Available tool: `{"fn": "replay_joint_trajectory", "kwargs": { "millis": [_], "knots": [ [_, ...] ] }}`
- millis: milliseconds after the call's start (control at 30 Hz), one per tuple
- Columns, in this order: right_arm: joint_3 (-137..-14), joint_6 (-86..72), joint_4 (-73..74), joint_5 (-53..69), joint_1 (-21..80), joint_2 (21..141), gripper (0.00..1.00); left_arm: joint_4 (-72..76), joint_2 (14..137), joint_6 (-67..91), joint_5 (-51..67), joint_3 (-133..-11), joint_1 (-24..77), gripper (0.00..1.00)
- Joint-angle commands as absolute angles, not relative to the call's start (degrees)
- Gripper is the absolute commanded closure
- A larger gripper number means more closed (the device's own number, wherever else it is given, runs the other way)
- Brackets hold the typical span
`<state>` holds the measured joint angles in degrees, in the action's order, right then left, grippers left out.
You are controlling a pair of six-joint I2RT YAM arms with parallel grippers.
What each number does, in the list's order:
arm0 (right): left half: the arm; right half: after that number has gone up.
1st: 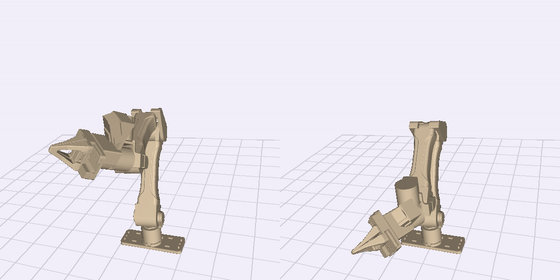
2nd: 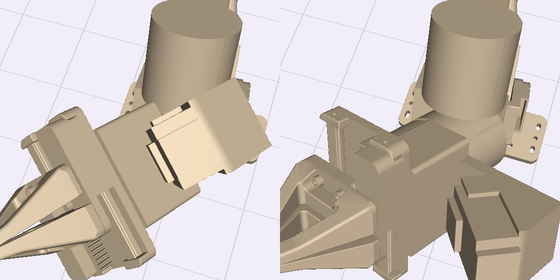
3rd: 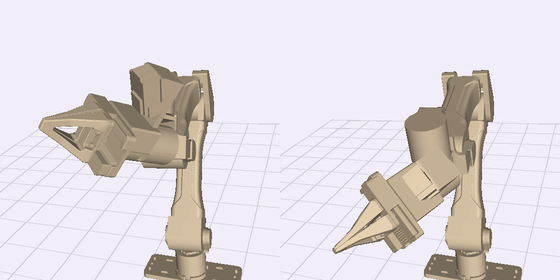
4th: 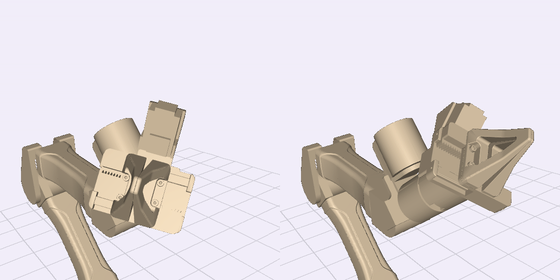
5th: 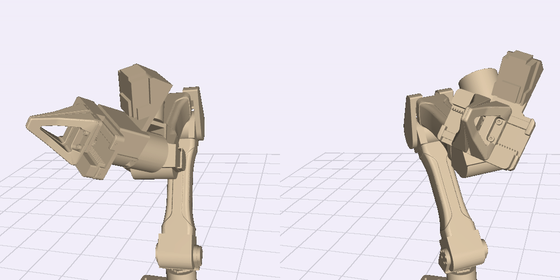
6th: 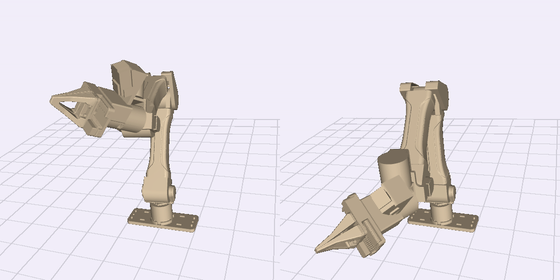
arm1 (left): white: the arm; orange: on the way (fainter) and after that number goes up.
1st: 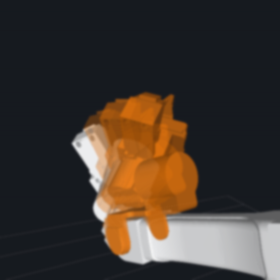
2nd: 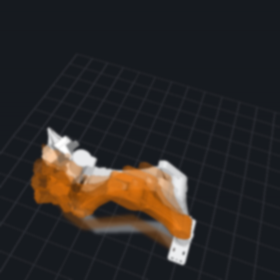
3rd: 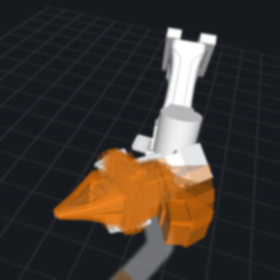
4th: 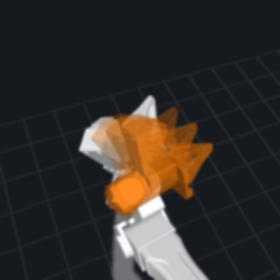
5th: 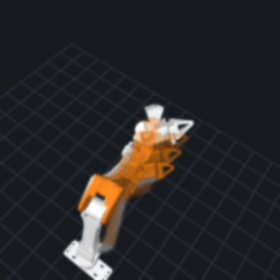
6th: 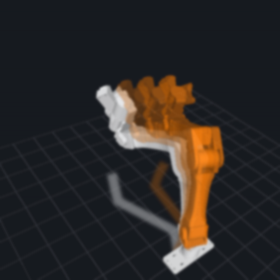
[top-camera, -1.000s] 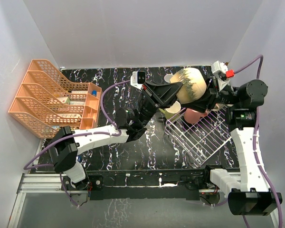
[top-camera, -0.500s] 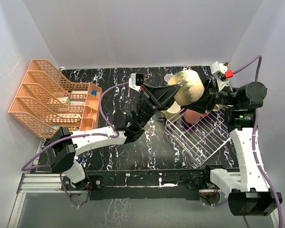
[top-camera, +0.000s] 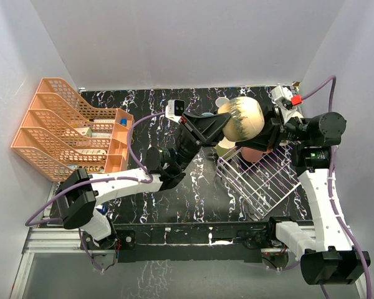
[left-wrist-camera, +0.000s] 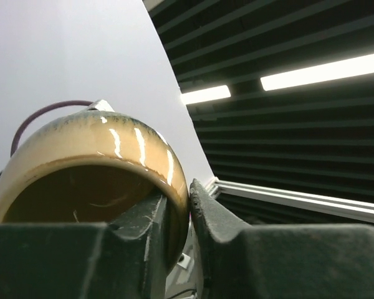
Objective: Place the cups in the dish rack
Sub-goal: Turn the cup upside down in the dish rack.
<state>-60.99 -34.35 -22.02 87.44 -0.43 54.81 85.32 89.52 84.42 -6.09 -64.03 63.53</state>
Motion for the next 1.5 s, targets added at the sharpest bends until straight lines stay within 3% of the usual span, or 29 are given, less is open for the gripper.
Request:
{"fn": "replay_joint_trajectory", "kwargs": {
  "millis": [0, 167, 267, 467, 600, 700, 800, 967, 1133, 1267, 1467],
  "knots": [
    [-60.33, -41.19, -29.86, 82.36, -0.7, 53.17, 0.92, 102.93, 85.32, 80.01, -10.02, -61.12, 61.79, 0.78],
    [-59.06, -43.43, -32.07, 81.3, -0.88, 53.33, 0.92, 102.92, 83.33, 79.53, -11.43, -57.06, 61.79, 0.48],
    [-58.06, -44.65, -33.56, 80.78, -1.05, 53.15, 0.92, 102.92, 82.32, 79.9, -12.43, -54.27, 61.79, 0.37],
    [-56.23, -42.73, -32.75, 80.5, -1.61, 52.79, 0.92, 102.92, 78.81, 78.51, -14.61, -46.65, 61.5, 0.31],
    [-56.56, -33.02, -22.84, 79.41, -2.55, 52.01, 0.92, 98.91, 72.11, 75.51, -15.44, -38.43, 60.4, 0.29],
    [-57.5, -25.49, -14.98, 78.19, -3.46, 51.61, 0.92, 87.72, 64.69, 73.27, -14.65, -32.58, 57.57, 0.28],
    [-58.98, -17.24, -6.16, 76.53, -4.27, 51.59, 0.92, 66.13, 55.58, 68.37, -9.34, -31.25, 51.47, 0.21],
    [-63.6, 1.03, 15.28, 70.92, -5.52, 52.38, 0.92, 20.52, 48.17, 44.54, -1.2, -44.62, 41.77, 0.08],
    [-67.56, 17.86, 32.2, 61.85, -5.67, 53.08, 0.92, -12.03, 55.05, 18.27, -3.69, -58.58, 39.4, 0.05],
    [-69.08, 25.79, 40.52, 55.01, -5.66, 53.3, 0.92, -20.36, 58.46, 6.54, -9.53, -59.34, 39.29, 0.04],
    [-68.37, 32.23, 49.49, 48.17, -6.05, 53.63, 0.92, -15.41, 53.54, -0.44, -13.7, -46.08, 39.28, 0.03]
  ]
}}
